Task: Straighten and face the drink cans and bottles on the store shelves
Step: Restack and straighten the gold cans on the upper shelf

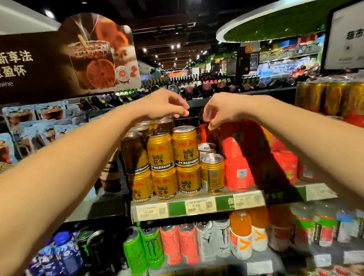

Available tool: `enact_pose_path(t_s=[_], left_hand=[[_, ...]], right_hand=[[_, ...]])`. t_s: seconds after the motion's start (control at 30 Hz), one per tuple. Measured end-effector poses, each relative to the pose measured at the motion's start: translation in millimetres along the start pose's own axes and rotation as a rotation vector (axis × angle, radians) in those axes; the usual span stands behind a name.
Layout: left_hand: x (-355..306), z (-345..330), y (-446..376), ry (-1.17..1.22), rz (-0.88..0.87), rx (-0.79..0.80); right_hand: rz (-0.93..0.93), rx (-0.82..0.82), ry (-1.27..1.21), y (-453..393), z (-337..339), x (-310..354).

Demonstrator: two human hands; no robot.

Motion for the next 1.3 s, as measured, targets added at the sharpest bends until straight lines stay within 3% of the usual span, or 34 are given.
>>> enact_pose_path(t_s=[0.3,0.6,0.83,0.97,1.2,1.3], left_hand=[[19.2,-36.8,-91.4,-0.150,0.129,0.231],[34.6,-83.1,-111.4,-0.331,0.154,0.526],[26.8,-102.5,-111.2,-0.390,0.050,0.533],[26.1,-109.2,-108.5,-0.302,0.053,0.575],[18.2,-82.8,-100.0,0.072,0.067,0.525],[19.8,-74.4,-97.3,0.181,0.129,0.579]], right_hand=[[0.109,0.434,0.031,-76.0,-45.9,-33.7],[0.176,0.649,0.058,-80.8,-85.0,-25.6],[0.122,0.739,0.082,-76.1,-100.1,-17.8],[0.120,0.683,0.131,-76.4,-97.3,-16.4],[0.094,0.442,-0.047,-77.9,-40.9,-24.2],[0.098,0.340,-0.039,-76.4,-16.8,-28.1]])
Point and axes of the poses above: each hand's wrist, its own y-axis away from the middle knuckle, its own z-axis out of the back of the hand, x = y × z, the point moved 6 cm from there along -y, towards the middle knuckle, and after that the axes turned 8 degrees about z, right-handed, at the moved point
